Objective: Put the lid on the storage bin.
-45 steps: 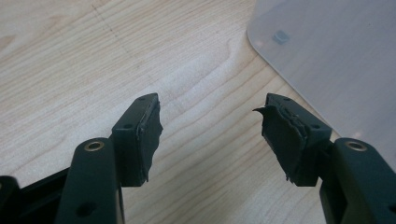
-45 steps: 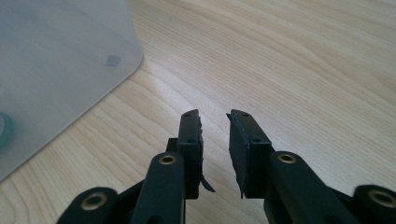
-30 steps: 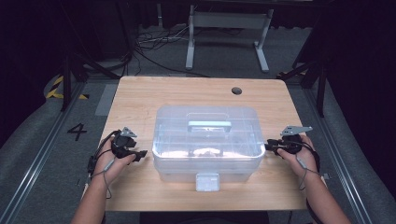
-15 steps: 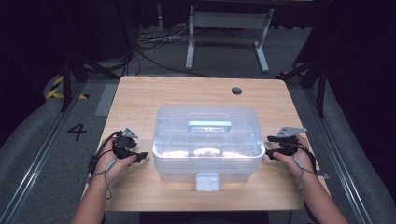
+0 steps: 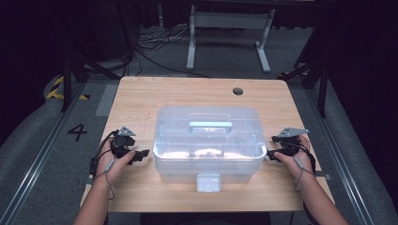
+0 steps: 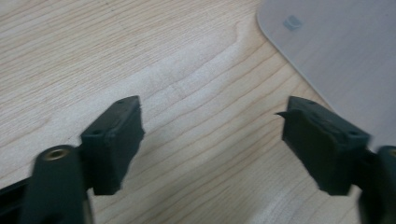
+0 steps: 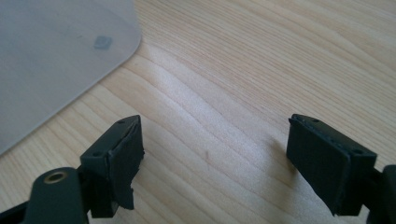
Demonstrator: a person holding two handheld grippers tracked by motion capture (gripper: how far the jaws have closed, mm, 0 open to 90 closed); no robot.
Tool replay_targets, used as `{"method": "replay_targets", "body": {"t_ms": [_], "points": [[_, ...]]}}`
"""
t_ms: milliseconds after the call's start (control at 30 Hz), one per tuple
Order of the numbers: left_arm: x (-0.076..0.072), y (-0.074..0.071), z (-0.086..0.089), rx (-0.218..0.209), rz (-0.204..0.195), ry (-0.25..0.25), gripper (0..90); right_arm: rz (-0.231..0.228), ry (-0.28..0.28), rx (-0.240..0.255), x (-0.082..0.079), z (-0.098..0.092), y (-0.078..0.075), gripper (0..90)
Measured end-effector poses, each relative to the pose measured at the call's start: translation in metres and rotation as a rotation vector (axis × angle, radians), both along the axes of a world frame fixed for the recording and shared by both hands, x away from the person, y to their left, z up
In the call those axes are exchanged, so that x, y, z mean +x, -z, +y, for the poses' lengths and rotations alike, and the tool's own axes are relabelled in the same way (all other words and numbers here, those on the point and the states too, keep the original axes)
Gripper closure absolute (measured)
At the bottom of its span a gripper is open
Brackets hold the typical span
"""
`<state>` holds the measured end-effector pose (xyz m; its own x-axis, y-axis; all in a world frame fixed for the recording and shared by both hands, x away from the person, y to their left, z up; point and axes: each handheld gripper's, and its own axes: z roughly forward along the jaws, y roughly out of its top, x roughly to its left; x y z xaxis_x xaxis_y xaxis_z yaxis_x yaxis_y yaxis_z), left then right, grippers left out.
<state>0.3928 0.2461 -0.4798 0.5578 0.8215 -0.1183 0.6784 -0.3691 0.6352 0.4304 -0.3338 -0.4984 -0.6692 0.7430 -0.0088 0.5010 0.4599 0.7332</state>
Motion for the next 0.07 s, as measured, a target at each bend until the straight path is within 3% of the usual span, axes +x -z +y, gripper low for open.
{"method": "replay_targets", "body": {"t_ms": [67], "points": [[0.0011,-0.0004,0.0001,-0.017,0.009,-0.023,16.8,-0.001,0.006,0.005,-0.0004,-0.0012,-0.0007,19.2]]}}
